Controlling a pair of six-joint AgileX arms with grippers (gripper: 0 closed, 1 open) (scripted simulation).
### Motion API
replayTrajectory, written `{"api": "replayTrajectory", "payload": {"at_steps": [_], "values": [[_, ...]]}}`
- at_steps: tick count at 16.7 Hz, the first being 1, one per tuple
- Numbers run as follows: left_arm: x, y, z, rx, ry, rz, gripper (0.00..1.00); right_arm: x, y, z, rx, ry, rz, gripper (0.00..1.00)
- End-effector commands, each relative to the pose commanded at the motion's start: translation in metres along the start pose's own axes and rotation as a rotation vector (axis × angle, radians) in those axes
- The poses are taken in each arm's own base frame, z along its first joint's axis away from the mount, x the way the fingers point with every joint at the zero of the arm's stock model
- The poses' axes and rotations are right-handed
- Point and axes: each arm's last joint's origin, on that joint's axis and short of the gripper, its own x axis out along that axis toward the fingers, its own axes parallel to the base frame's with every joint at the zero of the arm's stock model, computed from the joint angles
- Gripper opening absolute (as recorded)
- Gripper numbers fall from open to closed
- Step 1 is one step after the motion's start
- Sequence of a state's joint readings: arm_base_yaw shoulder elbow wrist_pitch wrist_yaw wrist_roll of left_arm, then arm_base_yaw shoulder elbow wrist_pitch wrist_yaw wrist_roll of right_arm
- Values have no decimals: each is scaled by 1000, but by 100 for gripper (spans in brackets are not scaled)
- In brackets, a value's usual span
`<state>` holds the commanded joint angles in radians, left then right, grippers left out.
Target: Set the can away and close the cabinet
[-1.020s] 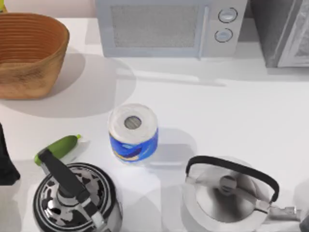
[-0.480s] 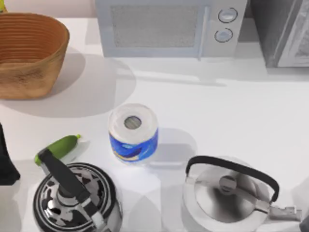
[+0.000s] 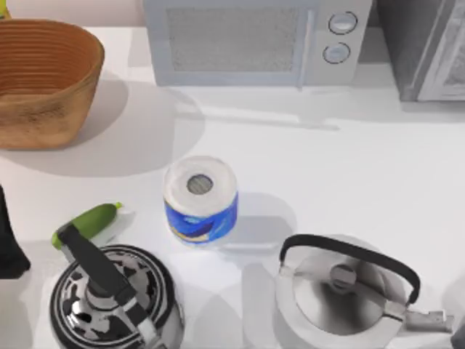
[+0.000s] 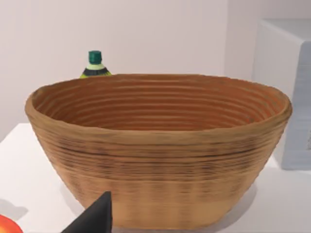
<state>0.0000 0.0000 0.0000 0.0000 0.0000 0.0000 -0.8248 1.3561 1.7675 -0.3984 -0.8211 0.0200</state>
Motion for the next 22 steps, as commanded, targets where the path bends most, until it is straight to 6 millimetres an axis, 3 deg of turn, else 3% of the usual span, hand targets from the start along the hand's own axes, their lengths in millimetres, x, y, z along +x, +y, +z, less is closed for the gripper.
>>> {"api": "replayTrajectory", "payload": {"at_steps": [3,7,10,13,17,21,22], "values": [[0,0,0,0,0,0,100,35,42,1,2,-1,-1,100],[0,0,0,0,0,0,100,66,124,2,3,-1,0,100],[0,0,0,0,0,0,100,66,188,1,2,0,0,100],[0,0,0,0,0,0,100,53,237,0,0,1,-1,100],[0,0,0,0,0,0,100,37,267,-2,-2,2,-1,100],[0,0,0,0,0,0,100,35,269,-2,-2,2,-1,100],[0,0,0,0,0,0,100,27,258,5,-6,-19,-46,100]]}}
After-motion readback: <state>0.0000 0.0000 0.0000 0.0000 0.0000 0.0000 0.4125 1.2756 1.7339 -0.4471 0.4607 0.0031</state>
